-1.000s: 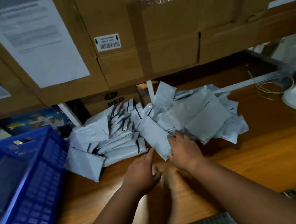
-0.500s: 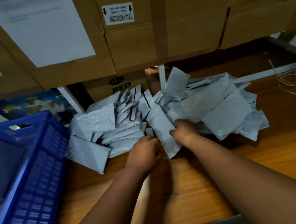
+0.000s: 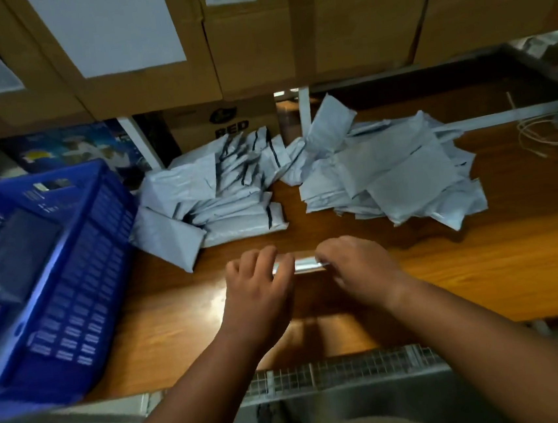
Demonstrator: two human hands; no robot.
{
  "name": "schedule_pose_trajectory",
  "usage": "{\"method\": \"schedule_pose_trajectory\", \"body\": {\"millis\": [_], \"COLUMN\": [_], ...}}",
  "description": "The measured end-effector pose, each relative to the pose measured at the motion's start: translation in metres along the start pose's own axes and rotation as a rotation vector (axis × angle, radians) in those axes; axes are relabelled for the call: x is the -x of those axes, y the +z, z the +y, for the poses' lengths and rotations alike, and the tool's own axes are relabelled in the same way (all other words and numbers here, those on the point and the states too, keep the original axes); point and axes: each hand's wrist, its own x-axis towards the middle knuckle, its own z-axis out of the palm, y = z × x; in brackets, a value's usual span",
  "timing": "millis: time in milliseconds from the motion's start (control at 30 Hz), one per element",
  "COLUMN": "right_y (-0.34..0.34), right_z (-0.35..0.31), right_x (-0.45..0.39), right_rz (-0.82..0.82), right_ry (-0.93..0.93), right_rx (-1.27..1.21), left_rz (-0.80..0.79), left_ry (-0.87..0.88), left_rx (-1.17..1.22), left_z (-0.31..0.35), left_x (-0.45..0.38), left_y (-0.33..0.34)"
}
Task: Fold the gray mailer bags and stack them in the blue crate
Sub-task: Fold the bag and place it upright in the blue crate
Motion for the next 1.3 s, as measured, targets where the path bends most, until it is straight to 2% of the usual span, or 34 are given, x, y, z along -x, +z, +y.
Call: {"method": "schedule_pose_trajectory", "body": {"millis": [33,167,233,433,633,733,800,1000,1100,1300], "right_y": [0.010,0.046,0.058,0.072,0.075,0.076,0.082,0.106,0.119,0.135], "right_z": [-0.001,-0.011,-0.011,-0.010,-0.038,-0.068,-0.087,-0.109,-0.104,-0.097], "right_x": [0.008,0.031,0.041,0.067,0.066,0.050,0.032,-0.009,-0.013,-0.005], "right_rz": [0.001,-0.017,-0.053,-0.170,-0.109,-0.069,-0.102,-0.180,-0.230,-0.217], "right_ry": [-0.054,-0.206,-0.229,-0.176,-0.082,-0.036,-0.018,0.069,0.081,0.086], "right_rx": [0.019,0.050,0.093,0.083,0.066,0.049,0.065,0.071,0.066,0.100], "left_rz": [-0.052,-0.428,-0.498,-0.498,-0.453,-0.441,-0.480,-0.517,-0.536,-0.546], "left_ry": [-0.017,-0.073,-0.094,-0.161,-0.229,-0.183,-0.180,-0.349,-0.312,-0.303], "left_rx": [-0.011,0.032,0.092,0.128,0.149,0.118,0.113,0.160,0.161,0.159], "left_z": [0.004,0.011,0.010,0.008,0.005,-0.006,-0.017,-0.036,-0.034,-0.034], "left_x": [0.014,0.067,0.090,0.122,0.129,0.119,0.112,0.096,0.097,0.104], "left_y": [0.003,0.021,0.030,0.041,0.034,0.032,0.036,0.065,0.078,0.084]}}
